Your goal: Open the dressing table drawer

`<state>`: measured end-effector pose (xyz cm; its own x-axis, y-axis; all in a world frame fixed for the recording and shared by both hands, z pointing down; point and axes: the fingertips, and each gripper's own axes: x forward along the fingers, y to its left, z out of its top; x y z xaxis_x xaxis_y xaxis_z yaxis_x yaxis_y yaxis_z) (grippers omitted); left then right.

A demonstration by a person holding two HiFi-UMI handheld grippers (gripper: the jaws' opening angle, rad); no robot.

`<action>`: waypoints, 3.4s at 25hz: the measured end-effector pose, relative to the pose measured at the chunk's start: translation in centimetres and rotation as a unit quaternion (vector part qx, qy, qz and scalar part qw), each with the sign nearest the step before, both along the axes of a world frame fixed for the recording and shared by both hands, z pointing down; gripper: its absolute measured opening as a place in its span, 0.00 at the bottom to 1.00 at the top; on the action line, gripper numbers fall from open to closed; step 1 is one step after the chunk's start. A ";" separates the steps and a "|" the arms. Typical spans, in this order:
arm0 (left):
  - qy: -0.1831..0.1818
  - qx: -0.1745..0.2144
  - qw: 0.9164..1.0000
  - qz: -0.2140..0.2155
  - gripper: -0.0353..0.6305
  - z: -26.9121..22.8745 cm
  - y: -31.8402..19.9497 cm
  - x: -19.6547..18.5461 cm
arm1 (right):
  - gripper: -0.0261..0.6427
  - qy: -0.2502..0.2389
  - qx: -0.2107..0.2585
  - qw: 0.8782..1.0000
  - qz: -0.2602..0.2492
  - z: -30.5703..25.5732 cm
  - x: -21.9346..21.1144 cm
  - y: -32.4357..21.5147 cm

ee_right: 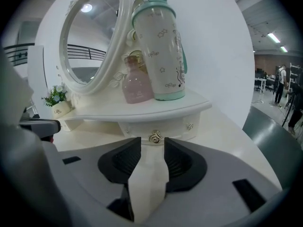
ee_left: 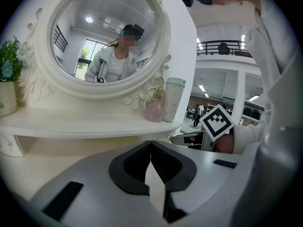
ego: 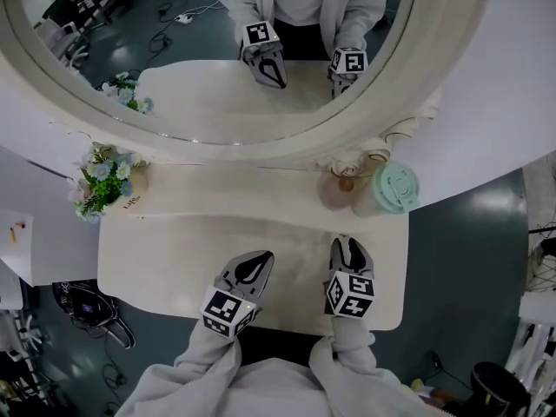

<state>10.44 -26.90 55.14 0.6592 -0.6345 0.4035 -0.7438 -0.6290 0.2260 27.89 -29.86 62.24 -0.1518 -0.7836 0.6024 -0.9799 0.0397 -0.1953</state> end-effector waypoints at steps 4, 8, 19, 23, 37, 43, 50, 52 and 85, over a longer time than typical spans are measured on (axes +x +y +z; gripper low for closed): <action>-0.004 -0.002 1.000 -0.007 0.08 0.1 0.3 -0.5 | 0.28 0.009 -0.001 1.000 0.001 0.6 -0.4 -0.8; -0.007 -0.003 1.000 -0.015 0.08 0.2 0.3 -1.2 | 0.28 0.018 -0.001 1.000 0.013 0.9 -0.2 -1.7; -0.006 -0.001 1.000 -0.018 0.08 0.0 0.6 -2.4 | 0.21 0.052 -0.004 0.998 0.022 1.1 0.3 -2.3; -0.005 0.002 1.000 -0.015 0.08 -0.2 0.8 -2.6 | 0.21 0.058 -0.002 0.998 0.023 1.1 0.4 -2.3; -0.002 0.012 1.000 -0.002 0.08 -0.8 1.6 -2.7 | 0.21 0.052 -0.005 0.998 0.028 1.4 0.3 0.0; -0.002 0.017 1.000 0.002 0.08 -1.1 2.1 -2.6 | 0.21 0.052 -0.007 0.998 0.026 1.4 0.4 0.6; 0.000 0.019 1.000 0.008 0.08 -1.2 2.6 -2.2 | 0.21 0.051 -0.005 0.998 0.024 1.4 0.4 1.5; 0.001 0.019 1.000 0.011 0.08 -1.2 2.8 -2.0 | 0.21 0.051 -0.006 0.998 0.023 1.4 0.4 1.8; 0.013 0.021 0.998 0.052 0.08 -1.3 3.9 -1.0 | 0.21 0.038 -0.012 0.998 0.044 1.5 0.4 6.0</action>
